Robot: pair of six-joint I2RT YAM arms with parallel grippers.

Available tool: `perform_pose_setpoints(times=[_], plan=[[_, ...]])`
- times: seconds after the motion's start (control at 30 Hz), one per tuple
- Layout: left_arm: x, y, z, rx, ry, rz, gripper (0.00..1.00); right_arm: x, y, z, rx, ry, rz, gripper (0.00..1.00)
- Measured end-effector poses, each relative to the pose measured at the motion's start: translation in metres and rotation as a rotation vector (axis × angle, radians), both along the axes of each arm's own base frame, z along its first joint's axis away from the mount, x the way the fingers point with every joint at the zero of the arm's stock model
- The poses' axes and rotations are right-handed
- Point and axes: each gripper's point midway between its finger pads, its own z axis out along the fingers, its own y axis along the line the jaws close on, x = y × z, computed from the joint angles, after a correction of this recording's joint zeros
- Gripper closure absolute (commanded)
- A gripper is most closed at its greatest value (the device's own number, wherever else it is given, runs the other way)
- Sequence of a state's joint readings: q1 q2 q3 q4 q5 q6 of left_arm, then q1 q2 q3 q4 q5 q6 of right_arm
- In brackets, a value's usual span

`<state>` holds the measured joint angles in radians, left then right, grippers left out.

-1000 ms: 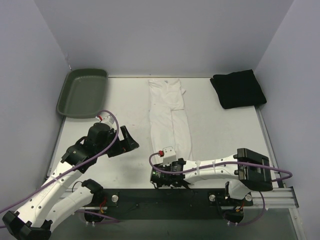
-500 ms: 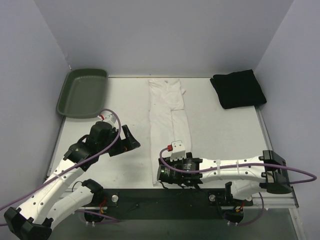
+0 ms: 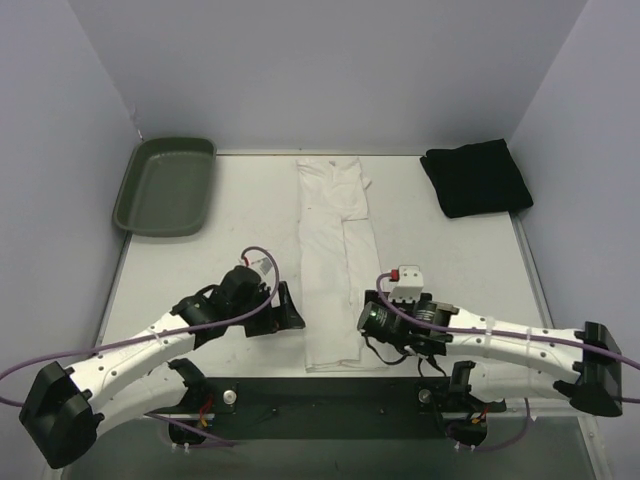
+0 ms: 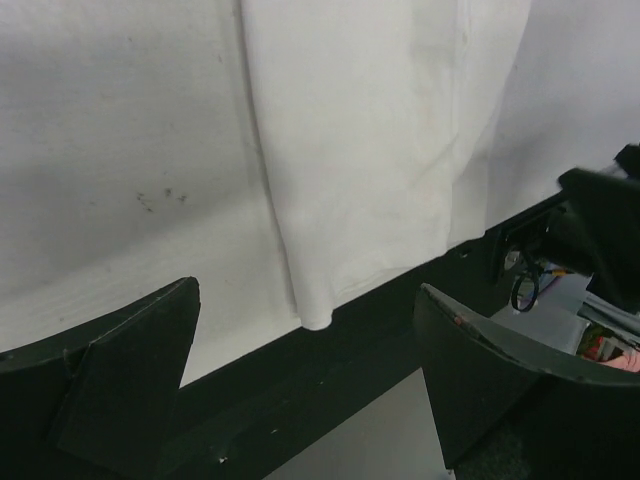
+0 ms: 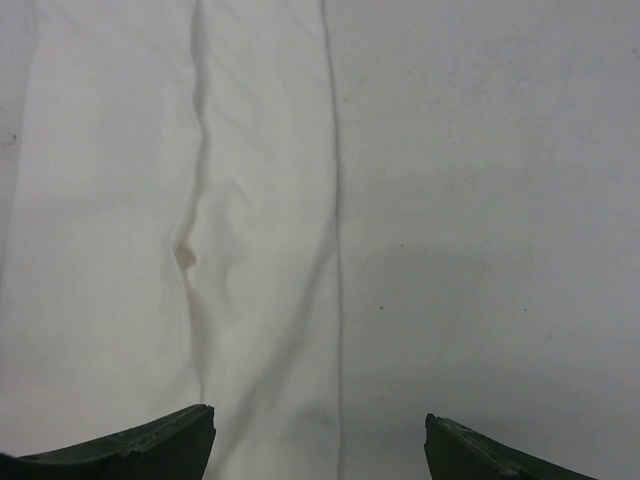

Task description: Fold and stack the t-shirts

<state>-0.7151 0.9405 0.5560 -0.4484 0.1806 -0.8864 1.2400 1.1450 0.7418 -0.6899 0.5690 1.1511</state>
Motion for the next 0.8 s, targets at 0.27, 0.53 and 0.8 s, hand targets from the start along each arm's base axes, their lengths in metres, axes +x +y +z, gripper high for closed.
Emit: perform_pose_setpoints(times=[0.27, 0.53, 0.8], plan=[[-0.062, -0.031, -0.029, -0.052, 0.076, -0.116, 0.03, 0.008, -0.021, 0.017, 0.122, -0.036, -0.078, 0.14], [-0.075, -0.034, -0.051, -0.090, 0.126, -0.061, 0.06, -0.001, -0.029, -0.003, 0.074, 0.014, -0.078, 0.15], [-0.067, -0.054, -0.053, -0.159, 0.135, -0.033, 0.14, -0.003, -0.033, -0.010, 0.067, 0.024, -0.081, 0.15]])
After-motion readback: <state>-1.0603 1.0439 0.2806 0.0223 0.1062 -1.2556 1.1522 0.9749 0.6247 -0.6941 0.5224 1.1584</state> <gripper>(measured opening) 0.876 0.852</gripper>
